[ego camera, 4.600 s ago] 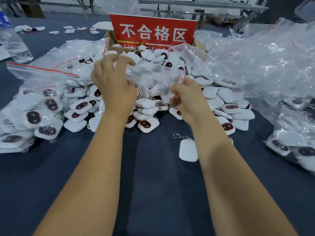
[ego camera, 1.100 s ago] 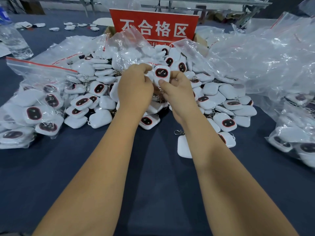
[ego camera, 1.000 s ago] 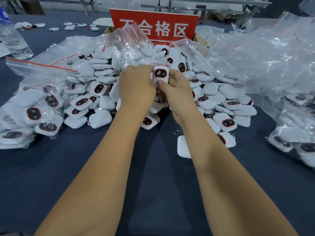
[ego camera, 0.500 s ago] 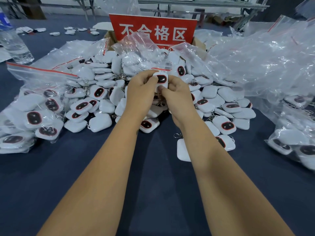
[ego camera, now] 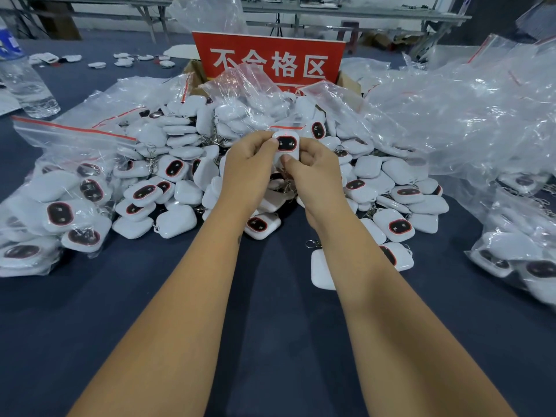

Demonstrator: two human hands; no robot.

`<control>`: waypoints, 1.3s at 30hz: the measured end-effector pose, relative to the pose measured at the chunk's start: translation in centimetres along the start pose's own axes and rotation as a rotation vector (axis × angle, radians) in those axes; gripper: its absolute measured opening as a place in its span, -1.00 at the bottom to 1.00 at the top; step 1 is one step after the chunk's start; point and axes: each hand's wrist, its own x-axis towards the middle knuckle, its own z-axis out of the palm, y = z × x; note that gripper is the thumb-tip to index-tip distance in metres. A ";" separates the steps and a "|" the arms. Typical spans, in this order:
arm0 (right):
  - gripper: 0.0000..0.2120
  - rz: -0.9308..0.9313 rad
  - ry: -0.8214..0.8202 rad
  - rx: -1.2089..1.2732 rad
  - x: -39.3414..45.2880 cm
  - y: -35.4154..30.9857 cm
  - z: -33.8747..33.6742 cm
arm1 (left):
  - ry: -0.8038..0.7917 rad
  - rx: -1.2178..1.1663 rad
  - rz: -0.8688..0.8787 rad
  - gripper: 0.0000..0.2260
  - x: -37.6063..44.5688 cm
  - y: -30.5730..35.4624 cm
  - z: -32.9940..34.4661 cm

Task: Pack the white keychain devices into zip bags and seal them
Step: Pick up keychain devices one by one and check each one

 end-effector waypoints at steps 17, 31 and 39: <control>-0.85 0.081 0.044 0.111 0.0 -0.3 0.2 | -0.049 0.074 0.021 -0.82 0.2 -0.4 -0.2; -0.86 0.068 0.059 0.063 0.0 -0.1 0.3 | -0.045 0.168 0.054 -0.88 -0.1 -0.4 0.1; -0.86 0.105 0.055 0.124 0.1 0.0 0.2 | -0.045 0.226 0.067 -0.92 -0.2 -0.2 0.1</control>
